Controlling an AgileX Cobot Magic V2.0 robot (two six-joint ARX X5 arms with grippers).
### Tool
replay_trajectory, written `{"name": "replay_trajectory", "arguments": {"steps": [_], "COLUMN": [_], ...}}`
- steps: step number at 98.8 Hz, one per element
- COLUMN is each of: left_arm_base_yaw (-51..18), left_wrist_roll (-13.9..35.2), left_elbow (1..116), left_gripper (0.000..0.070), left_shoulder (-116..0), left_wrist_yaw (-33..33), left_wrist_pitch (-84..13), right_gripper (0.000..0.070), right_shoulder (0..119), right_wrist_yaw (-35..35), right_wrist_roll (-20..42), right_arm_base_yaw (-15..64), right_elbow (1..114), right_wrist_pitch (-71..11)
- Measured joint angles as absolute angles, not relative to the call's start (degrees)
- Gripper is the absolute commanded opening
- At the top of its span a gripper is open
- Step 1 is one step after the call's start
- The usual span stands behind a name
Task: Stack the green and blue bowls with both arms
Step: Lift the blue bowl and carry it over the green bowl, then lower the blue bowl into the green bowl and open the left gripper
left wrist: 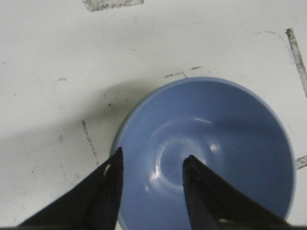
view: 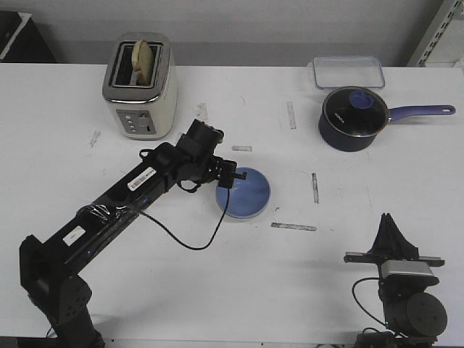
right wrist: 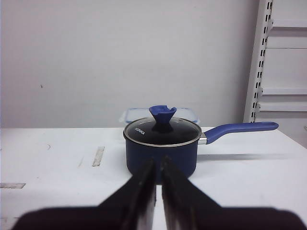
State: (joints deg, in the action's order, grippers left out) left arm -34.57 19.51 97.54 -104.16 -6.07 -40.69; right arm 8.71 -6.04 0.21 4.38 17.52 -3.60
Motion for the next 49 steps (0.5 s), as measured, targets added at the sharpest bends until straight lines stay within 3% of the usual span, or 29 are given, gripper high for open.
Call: {"name": "replay_trajectory", "arguments": {"steps": [19,49], "left_arm_base_yaw": [-34.24,-30.65], "left_wrist_roll": [14.33,3.38], "left_elbow": [92.12,73.91], "left_gripper": [0.0250,0.0239], "left_shoulder": [-98.70,-86.41], "left_wrist_yaw": [-6.07,-5.96], "left_wrist_pitch": [-32.67,-12.97], "right_gripper": [0.0015,0.0015], "right_shoulder": [8.71,8.71], "right_wrist_yaw": [-6.02,-6.04], "right_wrist_roll": [0.21,0.21], "right_arm_base_yaw": [4.38,4.38], "right_elbow": [17.52,17.52], "right_wrist_pitch": [-3.60,-3.60]}}
